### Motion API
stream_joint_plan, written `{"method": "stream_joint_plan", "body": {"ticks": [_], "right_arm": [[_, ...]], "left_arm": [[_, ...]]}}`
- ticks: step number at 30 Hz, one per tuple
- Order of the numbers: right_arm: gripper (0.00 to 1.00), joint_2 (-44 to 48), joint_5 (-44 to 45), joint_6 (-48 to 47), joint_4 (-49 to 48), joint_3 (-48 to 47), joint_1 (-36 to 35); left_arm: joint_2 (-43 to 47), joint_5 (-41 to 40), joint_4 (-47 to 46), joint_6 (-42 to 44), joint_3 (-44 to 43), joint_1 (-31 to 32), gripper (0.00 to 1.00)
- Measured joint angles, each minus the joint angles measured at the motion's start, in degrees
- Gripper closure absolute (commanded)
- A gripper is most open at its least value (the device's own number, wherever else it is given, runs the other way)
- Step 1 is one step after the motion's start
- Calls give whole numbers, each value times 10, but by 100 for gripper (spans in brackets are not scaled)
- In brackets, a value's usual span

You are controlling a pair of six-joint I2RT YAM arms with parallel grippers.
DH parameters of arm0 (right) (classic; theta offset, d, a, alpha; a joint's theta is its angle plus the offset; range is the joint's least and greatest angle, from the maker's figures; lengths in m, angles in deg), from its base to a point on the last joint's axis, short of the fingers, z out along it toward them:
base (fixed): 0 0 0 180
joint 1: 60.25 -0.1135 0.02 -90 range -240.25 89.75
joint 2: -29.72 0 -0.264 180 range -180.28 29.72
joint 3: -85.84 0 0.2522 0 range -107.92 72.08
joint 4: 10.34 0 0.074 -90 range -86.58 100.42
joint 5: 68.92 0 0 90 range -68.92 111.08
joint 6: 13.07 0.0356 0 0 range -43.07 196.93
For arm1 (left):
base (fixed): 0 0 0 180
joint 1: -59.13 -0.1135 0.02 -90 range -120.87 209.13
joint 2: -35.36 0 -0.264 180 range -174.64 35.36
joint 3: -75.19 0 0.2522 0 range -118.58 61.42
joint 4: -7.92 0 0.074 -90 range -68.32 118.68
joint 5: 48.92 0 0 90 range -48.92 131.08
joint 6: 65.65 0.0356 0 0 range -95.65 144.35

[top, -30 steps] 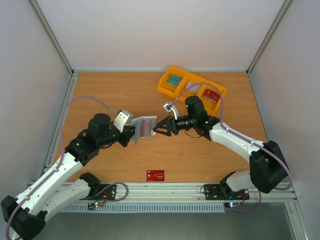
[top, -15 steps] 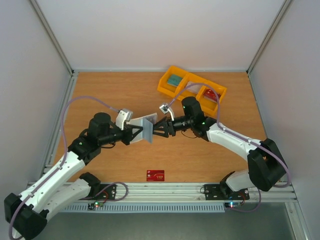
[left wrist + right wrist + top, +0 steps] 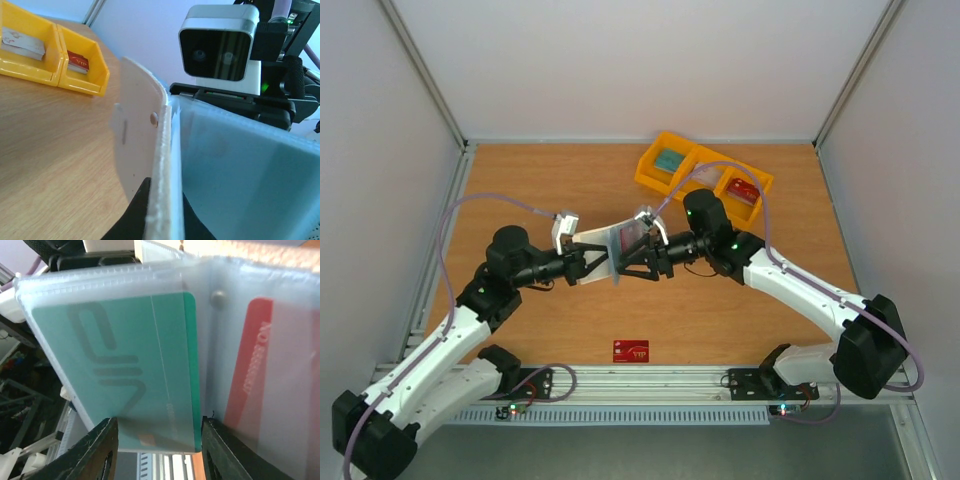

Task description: Take the credit cards out of the card holder

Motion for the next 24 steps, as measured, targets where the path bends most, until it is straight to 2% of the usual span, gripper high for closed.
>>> {"method": "stream_joint_plan", "body": {"ticks": [2,7,12,19,24], "right_arm": [[57,0,4,-1,7,-1,0],[45,7,64,0,42,-13,-5],[41,31,178,1,67,-29,-36],[36,45,411,-15,113,-68,-150],[29,21,523,-28,140,-107,-194]], "left_arm": [[2,2,-3,-2,0,0,100],[3,-14,-2,-2,0,0,100],[3,-27,2,-2,1,0,100],[4,-49,15,-1,1,0,100],[4,-59,18,1,1,0,100]]}}
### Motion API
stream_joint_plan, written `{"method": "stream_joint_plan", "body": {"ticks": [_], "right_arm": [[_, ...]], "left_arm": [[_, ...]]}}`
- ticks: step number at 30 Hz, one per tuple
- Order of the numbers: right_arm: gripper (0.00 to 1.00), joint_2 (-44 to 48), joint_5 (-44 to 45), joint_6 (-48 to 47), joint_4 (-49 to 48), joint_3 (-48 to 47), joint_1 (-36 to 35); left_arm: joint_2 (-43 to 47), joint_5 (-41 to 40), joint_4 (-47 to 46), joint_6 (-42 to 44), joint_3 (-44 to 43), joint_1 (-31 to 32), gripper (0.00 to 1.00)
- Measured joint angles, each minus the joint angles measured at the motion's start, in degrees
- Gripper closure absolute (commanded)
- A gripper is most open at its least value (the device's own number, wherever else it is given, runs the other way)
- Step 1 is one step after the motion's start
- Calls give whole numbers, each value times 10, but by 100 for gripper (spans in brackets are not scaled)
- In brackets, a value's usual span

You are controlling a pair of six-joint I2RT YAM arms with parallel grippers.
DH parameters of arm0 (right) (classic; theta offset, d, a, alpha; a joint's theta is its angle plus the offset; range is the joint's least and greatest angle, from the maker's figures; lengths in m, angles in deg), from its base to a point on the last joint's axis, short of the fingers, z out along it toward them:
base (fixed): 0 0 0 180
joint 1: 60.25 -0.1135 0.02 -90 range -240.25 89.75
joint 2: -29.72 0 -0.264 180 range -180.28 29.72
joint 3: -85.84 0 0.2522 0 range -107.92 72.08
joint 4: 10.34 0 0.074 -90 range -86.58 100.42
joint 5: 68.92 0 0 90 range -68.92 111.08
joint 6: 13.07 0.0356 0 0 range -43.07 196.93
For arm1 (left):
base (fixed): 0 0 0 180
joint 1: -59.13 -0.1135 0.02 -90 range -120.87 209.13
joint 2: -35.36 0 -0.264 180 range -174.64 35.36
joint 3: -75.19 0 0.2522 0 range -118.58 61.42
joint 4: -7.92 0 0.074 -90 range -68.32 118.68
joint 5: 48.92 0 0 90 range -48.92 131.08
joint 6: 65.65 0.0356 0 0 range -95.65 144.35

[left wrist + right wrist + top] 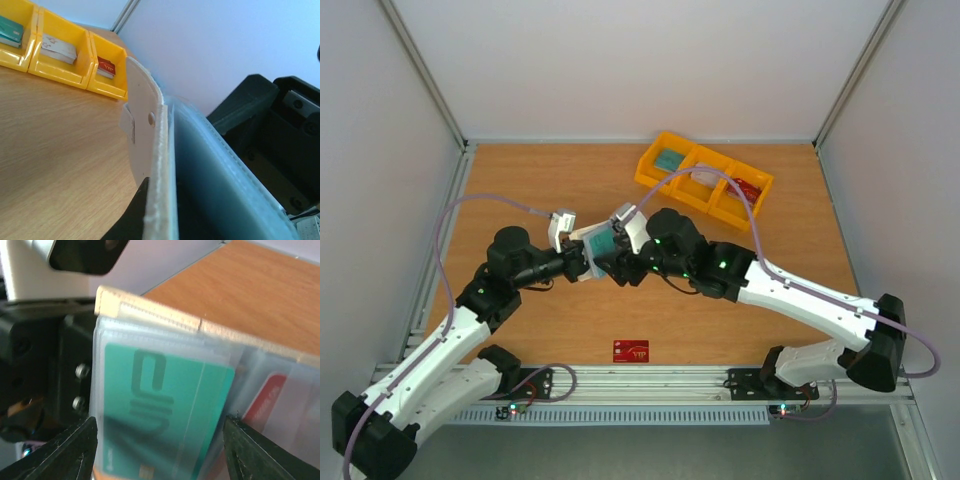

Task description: Take the credit cards out of the card holder

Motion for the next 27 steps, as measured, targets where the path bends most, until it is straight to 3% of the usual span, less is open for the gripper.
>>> {"method": "stream_joint_plan", "body": {"ticks": [6,10,14,22,27], "right_arm": [[29,-57,54,-9,14,-51,-19],[43,-64,78,-14,29,-57,-23],[45,-61,106,-21,41,-57,-25],[38,-59,206,-12,93,-63,-15],[20,-40,213,-12,111,-44,16]], "left_arm": [[0,-17,11,1,1,-4,100],[1,-22,23,2,5,-5,100],[2,-26,26,7,7,-6,100],[2,-25,26,7,8,-5,100],[5,-18,25,7,8,-4,100]]}}
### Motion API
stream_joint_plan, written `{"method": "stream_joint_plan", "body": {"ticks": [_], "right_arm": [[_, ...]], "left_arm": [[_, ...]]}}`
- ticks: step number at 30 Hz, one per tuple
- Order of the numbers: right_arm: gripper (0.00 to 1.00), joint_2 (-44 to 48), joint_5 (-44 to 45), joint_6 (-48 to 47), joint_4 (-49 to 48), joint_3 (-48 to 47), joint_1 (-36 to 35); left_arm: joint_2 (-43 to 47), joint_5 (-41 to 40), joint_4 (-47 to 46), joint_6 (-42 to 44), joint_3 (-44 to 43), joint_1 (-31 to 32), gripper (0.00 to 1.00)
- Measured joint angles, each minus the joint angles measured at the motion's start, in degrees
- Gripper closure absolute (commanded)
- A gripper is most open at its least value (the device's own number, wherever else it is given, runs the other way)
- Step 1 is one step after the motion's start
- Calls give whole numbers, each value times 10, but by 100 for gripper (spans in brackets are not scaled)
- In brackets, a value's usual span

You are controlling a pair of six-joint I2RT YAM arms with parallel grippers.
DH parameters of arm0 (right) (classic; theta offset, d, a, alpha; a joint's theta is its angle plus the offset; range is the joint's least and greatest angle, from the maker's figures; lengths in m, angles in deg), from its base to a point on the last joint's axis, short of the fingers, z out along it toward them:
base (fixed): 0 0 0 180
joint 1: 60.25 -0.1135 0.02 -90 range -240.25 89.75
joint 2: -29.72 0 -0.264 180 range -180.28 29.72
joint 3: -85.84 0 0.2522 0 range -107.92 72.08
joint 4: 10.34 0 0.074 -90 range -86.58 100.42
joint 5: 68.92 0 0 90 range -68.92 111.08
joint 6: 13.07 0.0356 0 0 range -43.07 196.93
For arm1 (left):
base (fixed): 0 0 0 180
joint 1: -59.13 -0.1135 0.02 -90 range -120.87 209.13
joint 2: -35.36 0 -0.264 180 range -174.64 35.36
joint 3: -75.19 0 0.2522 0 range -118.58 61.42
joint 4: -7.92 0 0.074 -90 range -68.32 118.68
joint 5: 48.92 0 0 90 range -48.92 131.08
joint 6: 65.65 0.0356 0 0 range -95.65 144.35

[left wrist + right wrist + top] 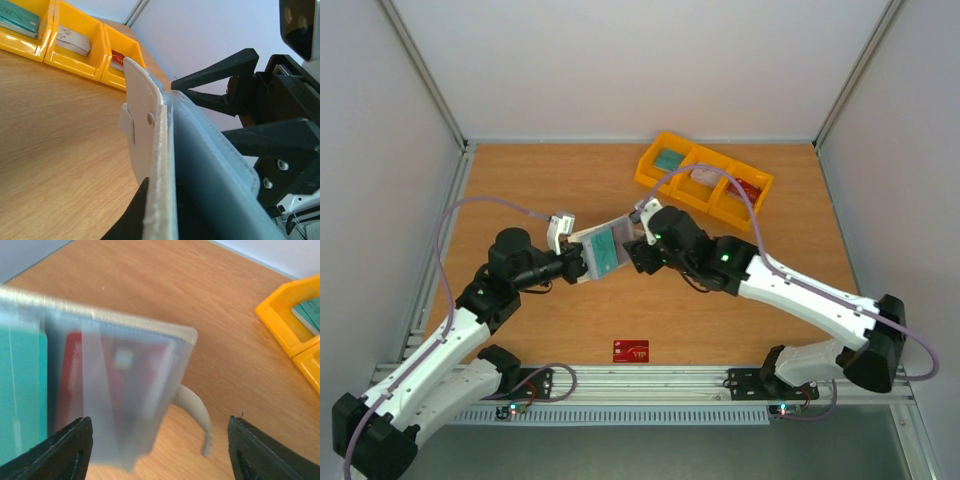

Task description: Take the credit cards out of the card holder

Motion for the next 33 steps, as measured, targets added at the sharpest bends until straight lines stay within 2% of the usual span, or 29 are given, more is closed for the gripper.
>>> {"method": "stream_joint_plan", "body": {"ticks": [3,7,9,15,18,21,23,27,33], "right_arm": [[11,57,-82,-13,-14,51,41],[2,139,-283,-30,-33,113,154],[1,150,-373,-35,-41,118,201],[2,96,-601,-39,-64,110,269],[2,66,-656,-39,-68,99,279],[6,56,-699,-38,-84,94,278],[13,51,-725,-37,-98,92,271],[47,33,-763,-33,-118,92,250],[87,10,-789,-8,-139,92,237]], "left_arm": [[1,6,-1,0,0,0,100],[5,30,-22,0,3,0,100],[6,46,-38,0,6,0,100],[6,122,-96,3,7,0,100],[7,150,-113,5,7,0,100],[7,165,-121,6,7,0,100],[7,170,-127,6,7,0,100],[6,169,-133,5,7,0,100],[6,156,-131,-1,7,0,100]]}}
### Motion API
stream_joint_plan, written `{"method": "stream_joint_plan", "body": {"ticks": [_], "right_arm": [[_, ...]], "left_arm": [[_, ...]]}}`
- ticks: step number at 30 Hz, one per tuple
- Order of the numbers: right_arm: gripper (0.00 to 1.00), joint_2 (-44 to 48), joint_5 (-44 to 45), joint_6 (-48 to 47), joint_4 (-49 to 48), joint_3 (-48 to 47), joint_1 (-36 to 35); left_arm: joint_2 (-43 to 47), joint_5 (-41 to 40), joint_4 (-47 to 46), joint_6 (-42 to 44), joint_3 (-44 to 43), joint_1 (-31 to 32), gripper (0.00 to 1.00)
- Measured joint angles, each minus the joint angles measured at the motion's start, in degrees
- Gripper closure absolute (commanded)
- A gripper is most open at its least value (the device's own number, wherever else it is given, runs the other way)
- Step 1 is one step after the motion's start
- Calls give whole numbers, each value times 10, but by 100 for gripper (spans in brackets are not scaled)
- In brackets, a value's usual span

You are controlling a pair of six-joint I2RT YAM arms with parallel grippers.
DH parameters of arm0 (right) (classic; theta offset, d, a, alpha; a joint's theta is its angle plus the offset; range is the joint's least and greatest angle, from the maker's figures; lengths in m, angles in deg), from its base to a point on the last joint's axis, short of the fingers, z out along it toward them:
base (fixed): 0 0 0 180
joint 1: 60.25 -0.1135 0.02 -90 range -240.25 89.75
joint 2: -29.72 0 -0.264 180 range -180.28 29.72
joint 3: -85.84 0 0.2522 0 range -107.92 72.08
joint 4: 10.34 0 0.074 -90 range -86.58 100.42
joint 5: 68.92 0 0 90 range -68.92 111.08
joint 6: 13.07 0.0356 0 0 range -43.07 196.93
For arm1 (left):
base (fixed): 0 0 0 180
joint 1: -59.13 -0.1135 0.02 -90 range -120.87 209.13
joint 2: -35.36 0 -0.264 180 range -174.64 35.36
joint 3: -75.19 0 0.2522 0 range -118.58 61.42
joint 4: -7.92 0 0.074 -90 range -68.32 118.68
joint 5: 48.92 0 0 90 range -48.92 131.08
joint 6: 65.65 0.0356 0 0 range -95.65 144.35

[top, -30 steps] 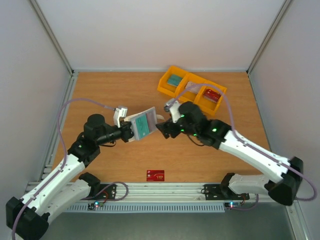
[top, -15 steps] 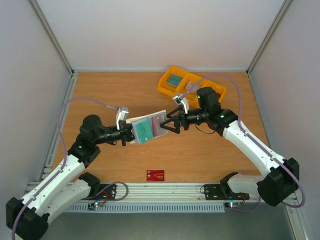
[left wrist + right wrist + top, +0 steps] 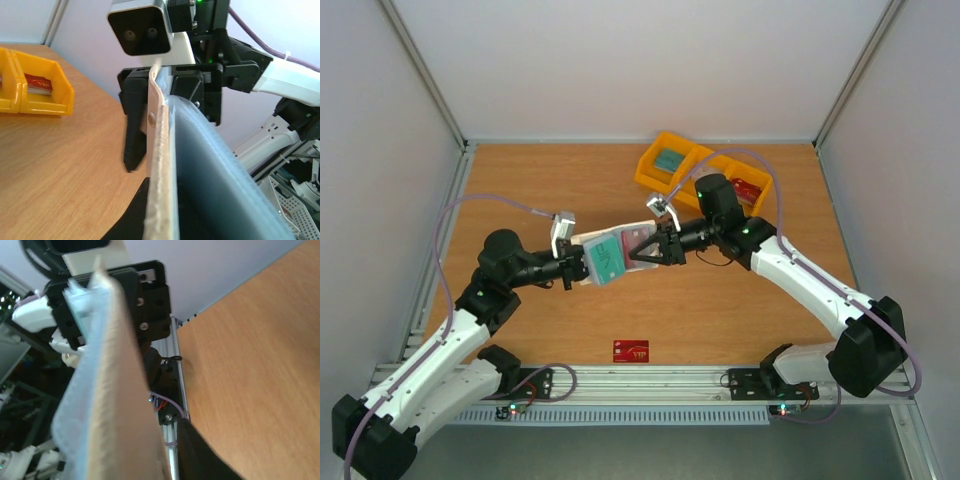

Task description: Take the credit cards out of the card holder

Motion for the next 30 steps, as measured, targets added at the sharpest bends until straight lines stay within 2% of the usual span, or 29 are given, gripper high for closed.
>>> {"method": "stream_joint_plan", "body": {"ticks": [1,2,5,8,11,15,17,24,30], "right_arm": [[93,0,-2,3,-4,0,0],[98,0,-8,9,-10,0,0],[99,2,-12,21,-19,2,-1],[99,13,-8,36,-33,16,-1],[99,35,-5,58,-56,36,0],[99,56,10,84,-84,49,1],[99,57,20,98,-102,52,1],[99,56,66,154,-184,67,0],[99,29,101,192,-242,68,-5]], "left_arm": [[0,-5,1,-1,0,0,99],[0,-11,3,-2,0,-1,93],[0,-34,10,-9,0,-2,55],[0,-56,26,-12,0,-7,36],[3,-76,43,-8,0,-15,33],[16,-114,88,21,-13,-22,42],[22,-125,107,44,-25,-23,43],[29,-132,134,122,-60,-25,39],[7,-144,145,167,-90,9,35]]}}
